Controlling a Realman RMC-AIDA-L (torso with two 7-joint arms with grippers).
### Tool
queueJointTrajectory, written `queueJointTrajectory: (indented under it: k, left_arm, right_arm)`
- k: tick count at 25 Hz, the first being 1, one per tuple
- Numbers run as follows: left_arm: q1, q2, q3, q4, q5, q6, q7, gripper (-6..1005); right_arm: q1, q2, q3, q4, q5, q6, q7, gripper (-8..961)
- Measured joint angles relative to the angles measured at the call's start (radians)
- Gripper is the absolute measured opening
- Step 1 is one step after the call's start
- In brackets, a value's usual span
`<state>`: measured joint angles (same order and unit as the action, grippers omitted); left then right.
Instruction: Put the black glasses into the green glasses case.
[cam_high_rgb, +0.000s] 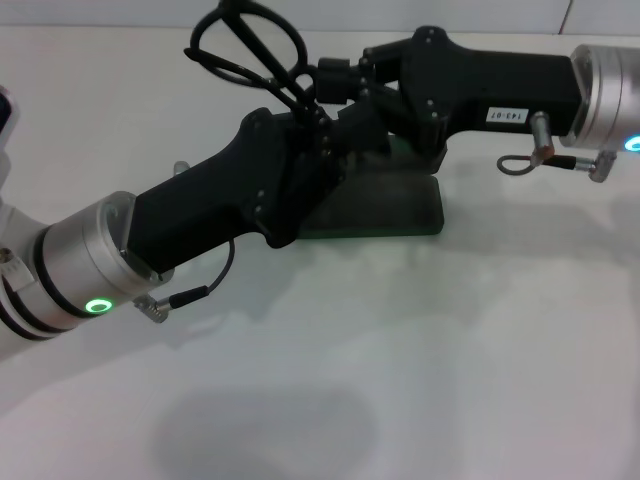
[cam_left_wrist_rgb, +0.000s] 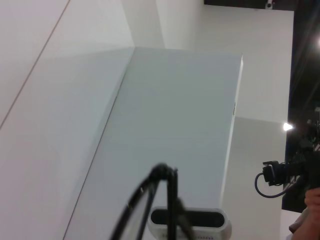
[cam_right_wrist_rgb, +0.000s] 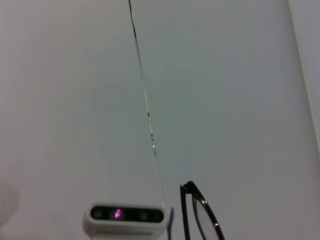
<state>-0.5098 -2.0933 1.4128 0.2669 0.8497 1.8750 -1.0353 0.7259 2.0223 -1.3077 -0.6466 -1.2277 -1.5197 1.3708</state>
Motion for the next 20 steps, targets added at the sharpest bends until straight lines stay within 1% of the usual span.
queueJointTrajectory:
  k: [8,16,18,19,20]
  left_arm:
    - [0.001,0.001,0.000,0.000,-0.001,-0.003,-0.010,36]
    - [0.023,0.002,0.000,-0.002,-0.002,-0.002,-0.013,35]
    - [0.031,0.006,0.000,-0.001,0.001,0.001,-0.012,35]
    - [0.038,0.011,0.000,-0.002,0.004,0.002,-0.011,35]
    - [0.045,0.018,0.001,-0.002,0.007,0.002,-0.009,35]
  right_arm:
    - [0.000,0.000,-0.024,0.001,-0.022,-0.003,0.002,65]
    - [-0.007,-0.003,-0.010,-0.004,-0.019,0.006,0.001,76]
    - [-0.007,-0.006,0.002,-0.007,-0.022,0.015,0.000,79]
    - [-0.008,-0.012,0.009,-0.011,-0.024,0.033,-0.001,81]
    - [-0.008,-0.012,0.009,-0.011,-0.024,0.033,-0.001,82]
